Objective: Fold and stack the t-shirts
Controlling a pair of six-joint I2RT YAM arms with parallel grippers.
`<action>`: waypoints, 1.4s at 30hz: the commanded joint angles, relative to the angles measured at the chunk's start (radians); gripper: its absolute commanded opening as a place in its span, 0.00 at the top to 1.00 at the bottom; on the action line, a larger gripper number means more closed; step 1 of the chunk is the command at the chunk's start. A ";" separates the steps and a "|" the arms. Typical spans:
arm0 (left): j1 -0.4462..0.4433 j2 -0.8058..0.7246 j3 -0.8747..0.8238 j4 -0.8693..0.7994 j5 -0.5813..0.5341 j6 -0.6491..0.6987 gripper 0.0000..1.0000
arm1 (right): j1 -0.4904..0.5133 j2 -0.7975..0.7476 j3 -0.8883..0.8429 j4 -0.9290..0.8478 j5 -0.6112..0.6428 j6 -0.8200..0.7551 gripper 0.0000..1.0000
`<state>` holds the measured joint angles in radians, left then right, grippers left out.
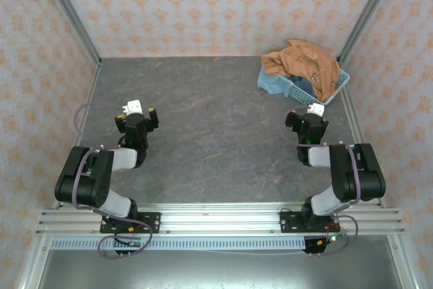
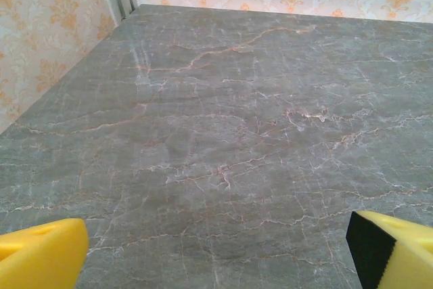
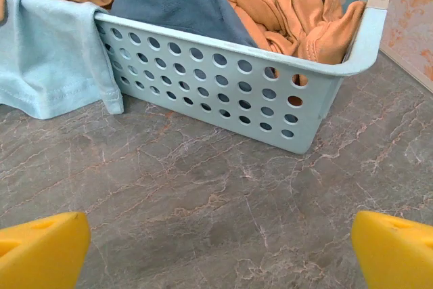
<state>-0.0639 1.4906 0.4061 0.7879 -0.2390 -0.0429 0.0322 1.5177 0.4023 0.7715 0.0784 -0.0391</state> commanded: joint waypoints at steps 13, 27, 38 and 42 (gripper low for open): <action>-0.004 0.003 0.005 -0.014 -0.002 0.020 0.00 | 0.005 0.004 0.010 0.015 0.009 0.001 0.01; -0.045 -0.120 0.072 -0.217 -0.033 0.064 0.00 | 0.089 -0.178 0.096 -0.233 0.188 -0.044 0.01; 0.052 -0.065 0.883 -1.475 -0.130 -0.683 0.00 | -0.006 -0.004 0.968 -1.268 0.120 0.530 0.01; 0.003 0.009 1.001 -1.397 0.112 -0.592 0.00 | -0.064 0.254 1.287 -1.436 0.029 0.453 0.01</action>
<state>-0.0200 1.4406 1.3911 -0.3973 -0.3408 -0.5880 -0.0067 1.6257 1.5913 -0.3439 0.1810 0.4046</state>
